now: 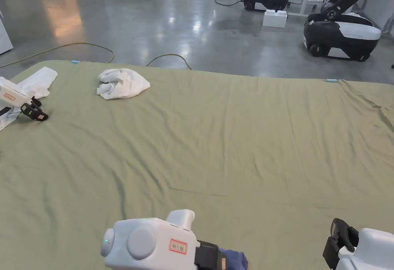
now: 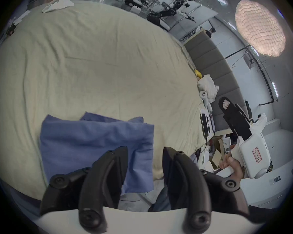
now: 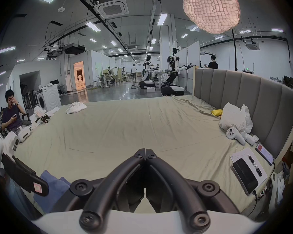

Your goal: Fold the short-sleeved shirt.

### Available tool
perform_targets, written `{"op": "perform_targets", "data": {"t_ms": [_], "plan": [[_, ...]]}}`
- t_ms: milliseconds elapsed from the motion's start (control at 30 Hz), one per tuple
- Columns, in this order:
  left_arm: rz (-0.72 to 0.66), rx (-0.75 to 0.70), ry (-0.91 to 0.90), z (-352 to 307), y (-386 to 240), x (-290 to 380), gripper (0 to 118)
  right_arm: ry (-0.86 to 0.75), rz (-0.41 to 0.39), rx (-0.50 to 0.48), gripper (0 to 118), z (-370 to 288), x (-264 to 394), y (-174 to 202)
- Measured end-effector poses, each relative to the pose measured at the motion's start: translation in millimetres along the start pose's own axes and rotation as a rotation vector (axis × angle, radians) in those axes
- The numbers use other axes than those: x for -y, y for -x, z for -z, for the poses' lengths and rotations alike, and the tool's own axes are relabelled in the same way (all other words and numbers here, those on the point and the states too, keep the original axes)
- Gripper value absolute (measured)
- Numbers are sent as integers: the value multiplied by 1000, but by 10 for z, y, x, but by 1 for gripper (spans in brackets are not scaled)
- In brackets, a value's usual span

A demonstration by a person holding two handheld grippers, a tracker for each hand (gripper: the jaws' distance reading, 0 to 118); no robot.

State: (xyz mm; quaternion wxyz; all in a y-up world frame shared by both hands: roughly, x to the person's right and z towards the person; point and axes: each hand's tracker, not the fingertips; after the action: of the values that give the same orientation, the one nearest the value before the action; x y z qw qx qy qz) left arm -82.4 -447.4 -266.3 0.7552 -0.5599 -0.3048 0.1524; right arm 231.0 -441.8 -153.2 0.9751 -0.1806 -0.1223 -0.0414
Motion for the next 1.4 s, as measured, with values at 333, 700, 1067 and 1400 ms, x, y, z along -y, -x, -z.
{"op": "perform_targets", "data": {"t_ms": [333, 700, 1067, 1400], "plan": [[-41, 4, 112, 817, 192, 129, 15, 7, -1, 10, 0, -9, 19, -15], [55, 10, 8, 637, 174, 212, 14, -31, -6, 5, 0, -19, -72, 39], [330, -436, -632, -551, 59, -27, 14, -142, -29, -18, 0, 51, -375, 360], [360, -761, -1097, -949, 207, 87, 16, -257, -11, 1, 0, 42, -555, 568]]}}
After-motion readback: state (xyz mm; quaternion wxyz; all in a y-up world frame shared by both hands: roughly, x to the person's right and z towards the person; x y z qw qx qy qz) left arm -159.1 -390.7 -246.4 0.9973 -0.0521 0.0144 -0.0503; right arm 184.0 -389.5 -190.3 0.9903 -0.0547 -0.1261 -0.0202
